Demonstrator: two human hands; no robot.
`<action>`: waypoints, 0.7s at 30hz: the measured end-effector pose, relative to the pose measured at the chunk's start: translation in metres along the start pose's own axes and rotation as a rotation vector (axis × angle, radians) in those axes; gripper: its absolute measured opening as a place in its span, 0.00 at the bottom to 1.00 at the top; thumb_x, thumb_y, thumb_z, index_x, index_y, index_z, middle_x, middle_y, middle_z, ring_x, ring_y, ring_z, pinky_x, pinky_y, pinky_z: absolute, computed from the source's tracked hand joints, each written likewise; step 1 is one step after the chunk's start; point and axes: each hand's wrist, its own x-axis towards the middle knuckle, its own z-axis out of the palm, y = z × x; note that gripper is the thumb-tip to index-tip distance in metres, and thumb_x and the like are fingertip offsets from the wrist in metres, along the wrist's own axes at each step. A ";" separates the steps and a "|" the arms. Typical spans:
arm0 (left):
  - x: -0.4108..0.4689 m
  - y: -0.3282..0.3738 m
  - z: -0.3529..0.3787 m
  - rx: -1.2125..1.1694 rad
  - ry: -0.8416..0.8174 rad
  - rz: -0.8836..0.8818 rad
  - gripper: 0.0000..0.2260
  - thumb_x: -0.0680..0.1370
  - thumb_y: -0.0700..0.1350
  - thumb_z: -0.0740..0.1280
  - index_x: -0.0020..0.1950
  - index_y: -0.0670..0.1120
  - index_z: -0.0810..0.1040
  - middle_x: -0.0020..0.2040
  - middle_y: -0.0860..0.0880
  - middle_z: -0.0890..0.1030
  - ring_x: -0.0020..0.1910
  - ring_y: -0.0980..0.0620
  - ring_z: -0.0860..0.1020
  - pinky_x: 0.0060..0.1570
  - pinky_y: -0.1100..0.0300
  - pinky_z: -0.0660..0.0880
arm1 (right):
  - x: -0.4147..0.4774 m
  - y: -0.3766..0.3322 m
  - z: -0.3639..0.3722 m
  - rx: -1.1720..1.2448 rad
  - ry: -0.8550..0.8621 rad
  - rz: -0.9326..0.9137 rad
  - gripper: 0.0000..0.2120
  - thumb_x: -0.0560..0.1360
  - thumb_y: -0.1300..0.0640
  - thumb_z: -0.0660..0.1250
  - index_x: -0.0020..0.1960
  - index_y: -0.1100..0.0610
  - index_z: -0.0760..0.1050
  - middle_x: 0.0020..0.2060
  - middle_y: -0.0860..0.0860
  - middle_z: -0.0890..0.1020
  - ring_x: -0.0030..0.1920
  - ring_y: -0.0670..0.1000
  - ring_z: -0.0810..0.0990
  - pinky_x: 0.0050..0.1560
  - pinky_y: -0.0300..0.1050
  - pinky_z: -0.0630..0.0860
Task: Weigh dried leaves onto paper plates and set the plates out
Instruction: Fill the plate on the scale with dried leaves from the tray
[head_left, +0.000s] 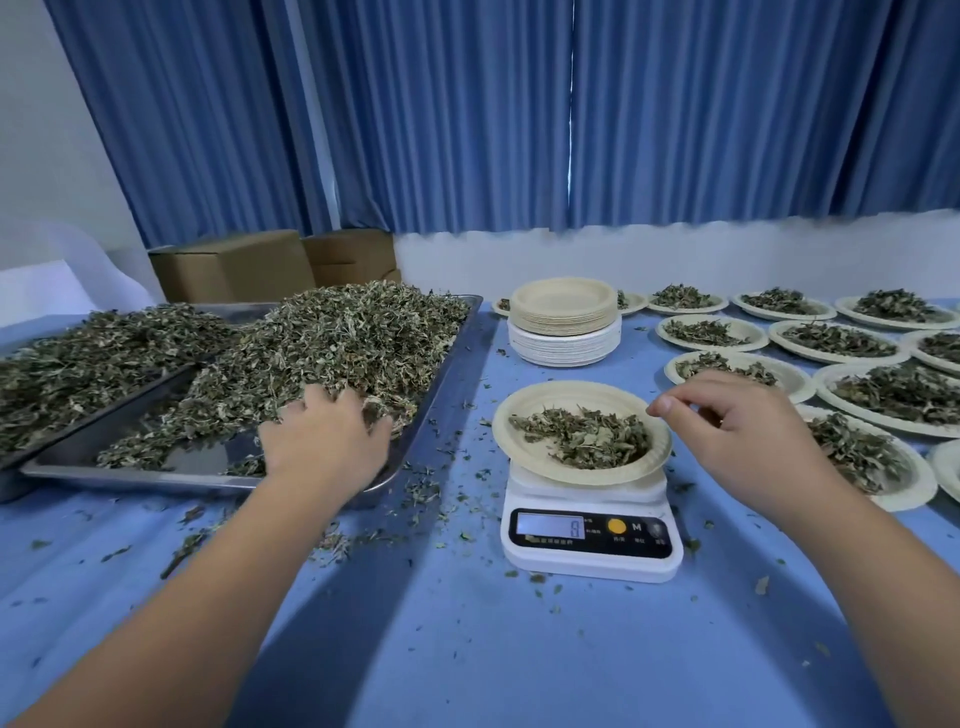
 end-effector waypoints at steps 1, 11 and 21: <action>0.002 -0.008 0.002 0.012 -0.058 -0.044 0.29 0.78 0.66 0.51 0.70 0.49 0.67 0.70 0.41 0.67 0.67 0.38 0.69 0.62 0.42 0.66 | 0.000 -0.001 0.000 0.000 -0.002 0.004 0.07 0.77 0.57 0.67 0.42 0.52 0.83 0.37 0.47 0.79 0.36 0.42 0.73 0.36 0.26 0.64; 0.023 -0.032 0.017 -0.214 -0.276 0.023 0.21 0.78 0.64 0.57 0.57 0.49 0.76 0.52 0.48 0.80 0.50 0.47 0.78 0.53 0.52 0.75 | -0.002 -0.006 -0.001 0.026 -0.021 0.047 0.08 0.77 0.57 0.67 0.41 0.51 0.82 0.40 0.49 0.80 0.33 0.43 0.72 0.34 0.28 0.65; -0.007 -0.015 0.009 -0.221 -0.335 0.163 0.35 0.76 0.72 0.41 0.73 0.54 0.67 0.68 0.48 0.73 0.65 0.45 0.72 0.64 0.45 0.69 | -0.001 -0.001 0.000 0.005 -0.029 0.038 0.08 0.77 0.56 0.67 0.42 0.52 0.83 0.39 0.49 0.79 0.36 0.43 0.73 0.35 0.28 0.65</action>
